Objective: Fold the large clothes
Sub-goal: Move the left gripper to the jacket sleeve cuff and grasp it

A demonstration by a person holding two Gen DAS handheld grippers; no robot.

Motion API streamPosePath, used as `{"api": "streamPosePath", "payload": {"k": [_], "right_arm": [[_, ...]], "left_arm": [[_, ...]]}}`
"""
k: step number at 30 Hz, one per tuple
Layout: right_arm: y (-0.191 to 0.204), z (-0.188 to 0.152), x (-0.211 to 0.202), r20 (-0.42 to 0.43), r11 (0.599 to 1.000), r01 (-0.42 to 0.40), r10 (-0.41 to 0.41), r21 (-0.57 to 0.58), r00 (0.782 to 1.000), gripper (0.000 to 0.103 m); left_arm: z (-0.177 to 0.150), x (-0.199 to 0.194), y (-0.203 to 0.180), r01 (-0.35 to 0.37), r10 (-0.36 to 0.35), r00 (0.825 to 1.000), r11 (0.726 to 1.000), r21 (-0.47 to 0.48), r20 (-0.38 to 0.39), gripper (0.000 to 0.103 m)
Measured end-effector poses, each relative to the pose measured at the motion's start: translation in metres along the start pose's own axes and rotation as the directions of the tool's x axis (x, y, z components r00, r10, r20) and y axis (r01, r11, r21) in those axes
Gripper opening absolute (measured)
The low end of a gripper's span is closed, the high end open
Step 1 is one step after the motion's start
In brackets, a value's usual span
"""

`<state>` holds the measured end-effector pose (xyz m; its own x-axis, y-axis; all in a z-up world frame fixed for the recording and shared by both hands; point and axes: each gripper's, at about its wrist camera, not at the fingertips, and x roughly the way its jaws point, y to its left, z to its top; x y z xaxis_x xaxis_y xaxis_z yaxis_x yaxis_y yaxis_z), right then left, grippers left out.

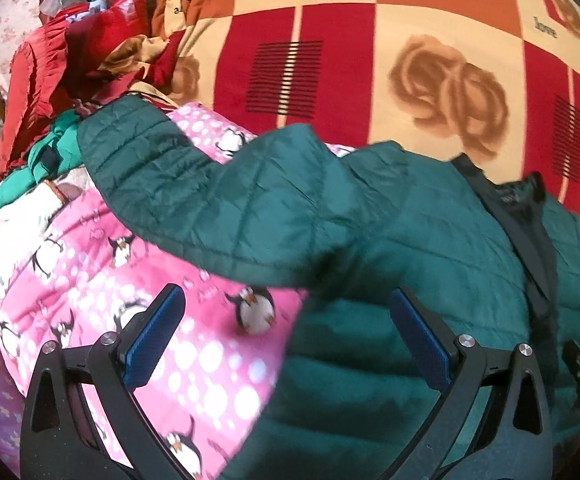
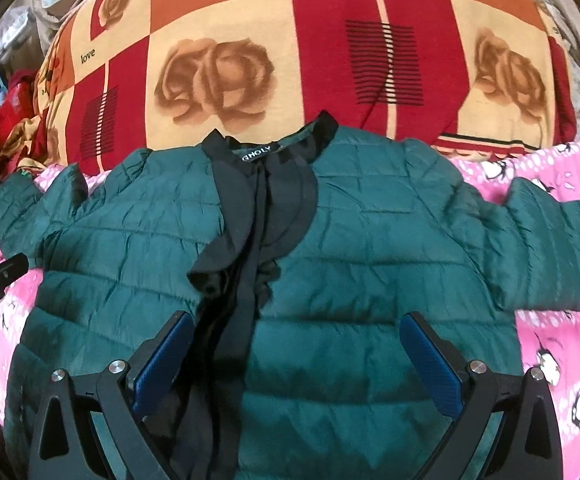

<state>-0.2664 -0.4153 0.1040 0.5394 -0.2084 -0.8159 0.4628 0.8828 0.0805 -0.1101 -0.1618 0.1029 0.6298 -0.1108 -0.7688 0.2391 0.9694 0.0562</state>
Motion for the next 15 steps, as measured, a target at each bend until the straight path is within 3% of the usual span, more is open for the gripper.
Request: {"api": "streamPosePath", "payload": {"k": [8,15], "right_arm": [[0.005,0.022,0.025,0.008,0.999,-0.034,0.034,0.015,0.999,0.103],[0.016,0.035,0.045,-0.001,0.999,-0.051,0.051,-0.006,0.999,0.103]], "left_arm": [[0.024,0.029,0.014,-0.043,0.043,0.999,0.999,-0.018,0.007,0.102],[0.038,0.049,0.018,-0.035,0.035,0.999,0.999,-0.020,-0.006,0.102]]}}
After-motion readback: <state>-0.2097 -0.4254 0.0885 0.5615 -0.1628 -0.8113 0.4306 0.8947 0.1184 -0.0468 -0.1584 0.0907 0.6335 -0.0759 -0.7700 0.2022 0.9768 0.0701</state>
